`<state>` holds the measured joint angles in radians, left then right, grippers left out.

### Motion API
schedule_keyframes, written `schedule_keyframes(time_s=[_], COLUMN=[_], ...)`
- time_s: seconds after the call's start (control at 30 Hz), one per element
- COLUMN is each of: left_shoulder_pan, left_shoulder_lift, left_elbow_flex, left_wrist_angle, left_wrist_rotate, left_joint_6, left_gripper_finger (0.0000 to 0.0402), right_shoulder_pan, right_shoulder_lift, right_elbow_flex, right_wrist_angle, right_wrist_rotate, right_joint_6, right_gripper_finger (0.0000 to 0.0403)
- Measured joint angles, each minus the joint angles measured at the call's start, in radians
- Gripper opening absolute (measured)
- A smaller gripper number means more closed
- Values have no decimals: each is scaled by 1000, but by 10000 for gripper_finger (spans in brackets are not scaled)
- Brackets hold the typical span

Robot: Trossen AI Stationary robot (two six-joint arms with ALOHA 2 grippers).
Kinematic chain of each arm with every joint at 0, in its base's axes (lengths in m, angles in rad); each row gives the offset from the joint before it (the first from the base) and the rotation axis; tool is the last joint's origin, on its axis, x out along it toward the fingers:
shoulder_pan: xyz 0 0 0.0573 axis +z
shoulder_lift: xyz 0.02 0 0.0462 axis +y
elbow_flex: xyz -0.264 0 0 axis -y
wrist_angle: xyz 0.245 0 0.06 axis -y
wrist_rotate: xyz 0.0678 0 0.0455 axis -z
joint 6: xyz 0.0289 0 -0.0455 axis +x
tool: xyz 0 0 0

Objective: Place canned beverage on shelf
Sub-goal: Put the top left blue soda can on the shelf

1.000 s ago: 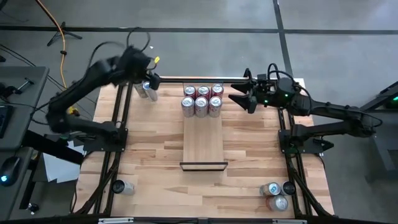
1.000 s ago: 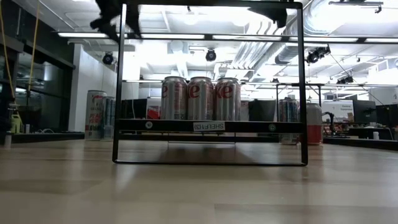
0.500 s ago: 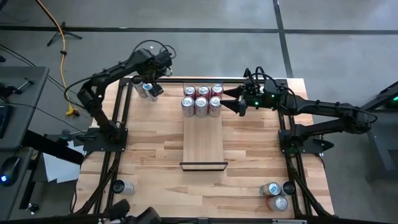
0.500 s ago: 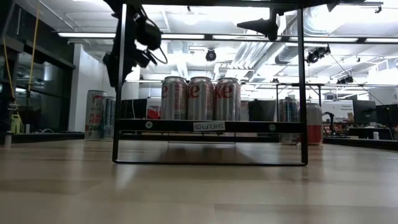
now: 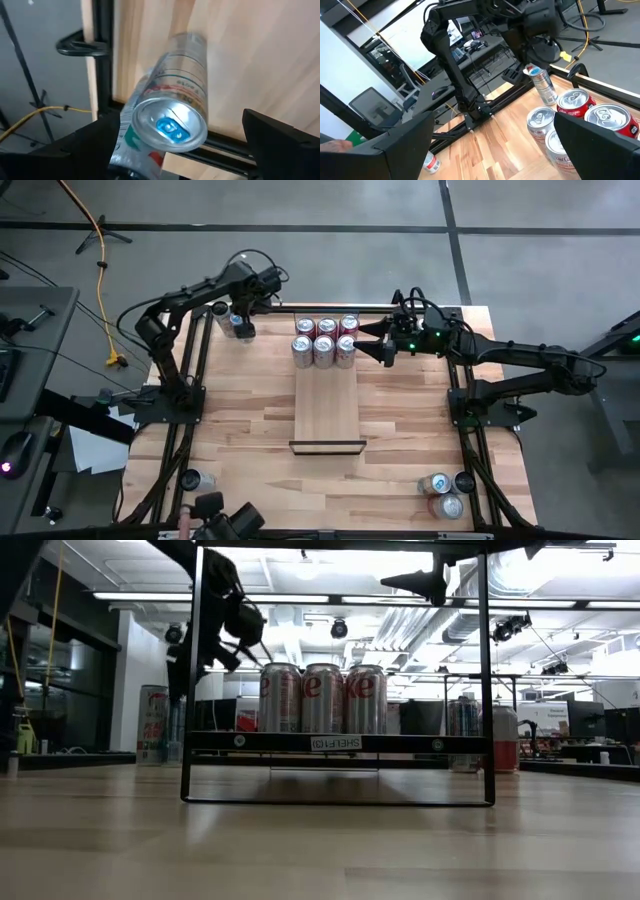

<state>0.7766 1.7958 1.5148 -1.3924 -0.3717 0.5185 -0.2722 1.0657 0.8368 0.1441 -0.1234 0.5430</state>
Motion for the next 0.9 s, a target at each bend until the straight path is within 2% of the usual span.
schedule_keyframes(time_s=[0.17,0.5,0.67,0.9], left_shoulder_pan=[24,45,47,46], left_shoulder_lift=[25,26,26,25], left_elbow_flex=[-34,-83,-87,-86], left_wrist_angle=[23,68,82,81], left_wrist_rotate=[-35,-24,-22,-20], left_joint_6=[17,38,36,23], left_gripper_finger=[365,356,301,183], right_shoulder_pan=[0,0,0,0], right_shoulder_lift=[0,0,0,0], right_elbow_flex=[0,0,0,0], right_wrist_angle=[-9,-13,-13,-13], right_wrist_rotate=[0,0,0,7], right_joint_6=[0,20,25,25], right_gripper_finger=[397,397,397,397])
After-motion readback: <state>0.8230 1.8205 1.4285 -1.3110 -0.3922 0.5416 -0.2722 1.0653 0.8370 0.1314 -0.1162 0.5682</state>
